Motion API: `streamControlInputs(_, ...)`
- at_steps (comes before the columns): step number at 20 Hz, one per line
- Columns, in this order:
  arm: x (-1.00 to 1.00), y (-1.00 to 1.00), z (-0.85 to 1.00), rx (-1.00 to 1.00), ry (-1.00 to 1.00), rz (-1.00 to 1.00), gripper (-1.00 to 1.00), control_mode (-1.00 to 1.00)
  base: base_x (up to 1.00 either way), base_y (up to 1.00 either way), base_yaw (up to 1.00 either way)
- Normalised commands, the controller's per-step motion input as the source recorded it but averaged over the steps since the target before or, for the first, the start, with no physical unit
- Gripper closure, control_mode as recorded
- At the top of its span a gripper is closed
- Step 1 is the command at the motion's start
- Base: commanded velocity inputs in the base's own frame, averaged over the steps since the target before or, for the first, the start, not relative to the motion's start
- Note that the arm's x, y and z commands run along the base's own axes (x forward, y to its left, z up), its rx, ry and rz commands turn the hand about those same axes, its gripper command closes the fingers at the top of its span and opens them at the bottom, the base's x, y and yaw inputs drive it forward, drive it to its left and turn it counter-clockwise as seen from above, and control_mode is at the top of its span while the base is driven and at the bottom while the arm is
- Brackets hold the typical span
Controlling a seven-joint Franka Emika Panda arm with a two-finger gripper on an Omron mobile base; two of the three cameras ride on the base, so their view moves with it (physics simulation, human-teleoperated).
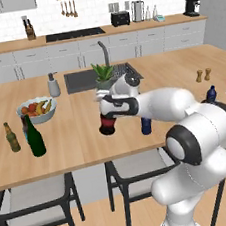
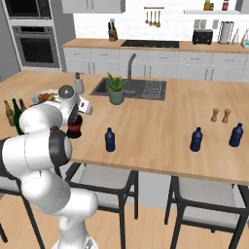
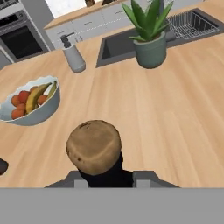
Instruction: Move the plastic bottles in the middle to the plastics group, and the glass bottles in the middle to the glass group.
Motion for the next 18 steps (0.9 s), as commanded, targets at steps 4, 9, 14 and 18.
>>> streamControlInputs(4, -0.28, 0.88, 0.14, 0.00, 0.00, 0.02, 1.00, -1.00, 0.00, 0.00, 0.00)
streamControlInputs(9, 0.01, 0.99, 0.00, 0.00, 0.00, 0.01, 1.00, -1.00, 0.00, 0.00, 0.00)
streamControlInputs(14, 0.40, 0.75, 0.00, 0.00, 0.00, 0.00, 1.00, -1.00, 0.00, 0.00, 0.00)
streamControlInputs(18, 0.15, 0.77, -0.13, 0.04, 0.00, 0.00, 1.00, -1.00, 0.00, 0.00, 0.00)
